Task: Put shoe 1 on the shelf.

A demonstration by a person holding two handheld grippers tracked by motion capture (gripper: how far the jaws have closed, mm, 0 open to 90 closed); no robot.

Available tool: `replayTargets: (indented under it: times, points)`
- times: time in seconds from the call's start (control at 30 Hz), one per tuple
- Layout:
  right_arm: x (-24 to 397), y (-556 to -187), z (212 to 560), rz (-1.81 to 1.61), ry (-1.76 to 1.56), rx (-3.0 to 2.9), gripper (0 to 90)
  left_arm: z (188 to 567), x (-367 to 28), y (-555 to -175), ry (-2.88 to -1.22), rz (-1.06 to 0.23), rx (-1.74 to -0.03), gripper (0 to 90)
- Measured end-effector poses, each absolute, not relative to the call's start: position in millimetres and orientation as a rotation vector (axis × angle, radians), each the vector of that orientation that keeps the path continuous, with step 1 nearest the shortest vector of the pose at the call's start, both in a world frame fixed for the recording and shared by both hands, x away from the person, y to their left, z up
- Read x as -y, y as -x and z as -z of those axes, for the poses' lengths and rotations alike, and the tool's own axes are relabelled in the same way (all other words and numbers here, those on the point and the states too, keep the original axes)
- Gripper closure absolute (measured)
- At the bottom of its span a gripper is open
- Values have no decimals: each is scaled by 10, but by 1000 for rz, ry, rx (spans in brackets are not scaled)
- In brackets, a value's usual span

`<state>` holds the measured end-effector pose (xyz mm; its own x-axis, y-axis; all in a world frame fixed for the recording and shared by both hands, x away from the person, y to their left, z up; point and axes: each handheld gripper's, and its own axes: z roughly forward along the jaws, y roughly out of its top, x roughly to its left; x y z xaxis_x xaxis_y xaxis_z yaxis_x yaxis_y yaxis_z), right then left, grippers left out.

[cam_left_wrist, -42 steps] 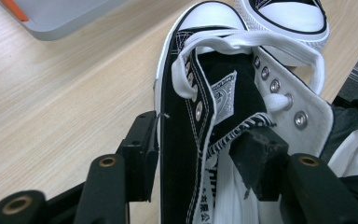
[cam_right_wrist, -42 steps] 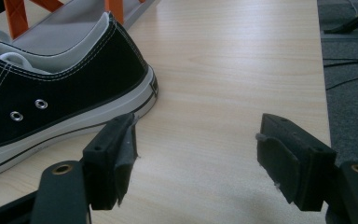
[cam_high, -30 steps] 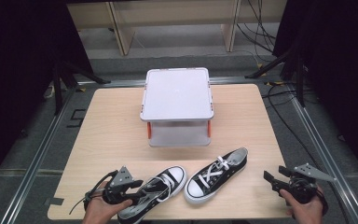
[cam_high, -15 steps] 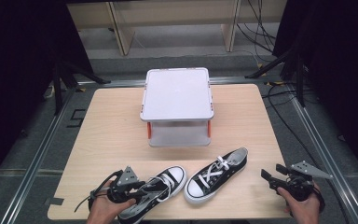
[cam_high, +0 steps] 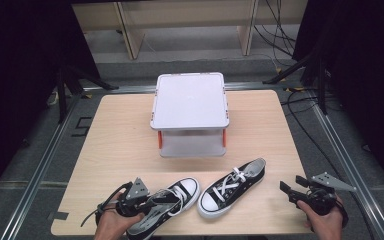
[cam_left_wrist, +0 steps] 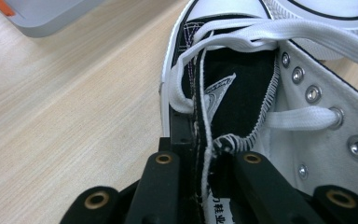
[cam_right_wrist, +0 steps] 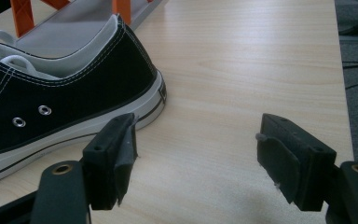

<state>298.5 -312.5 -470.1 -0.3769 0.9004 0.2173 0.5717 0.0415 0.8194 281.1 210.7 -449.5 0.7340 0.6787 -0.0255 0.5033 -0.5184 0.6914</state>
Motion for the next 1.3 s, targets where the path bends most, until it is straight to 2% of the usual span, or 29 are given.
replayTargets:
  times: [0.4,1.13,1.3]
  points:
    - [3103,-2982,4693,-1284,-1500,-1970,291,4520,-2156,-2810,-2167,-280,-926,850]
    - [3102,-2984,4683,-1231,-1478,-1969,292,4408,-2405,-2857,-2055,-320,-1017,851]
    - [3091,-2979,4696,-1269,-1497,-1945,292,4362,-2436,-2863,-2023,-293,-1017,851]
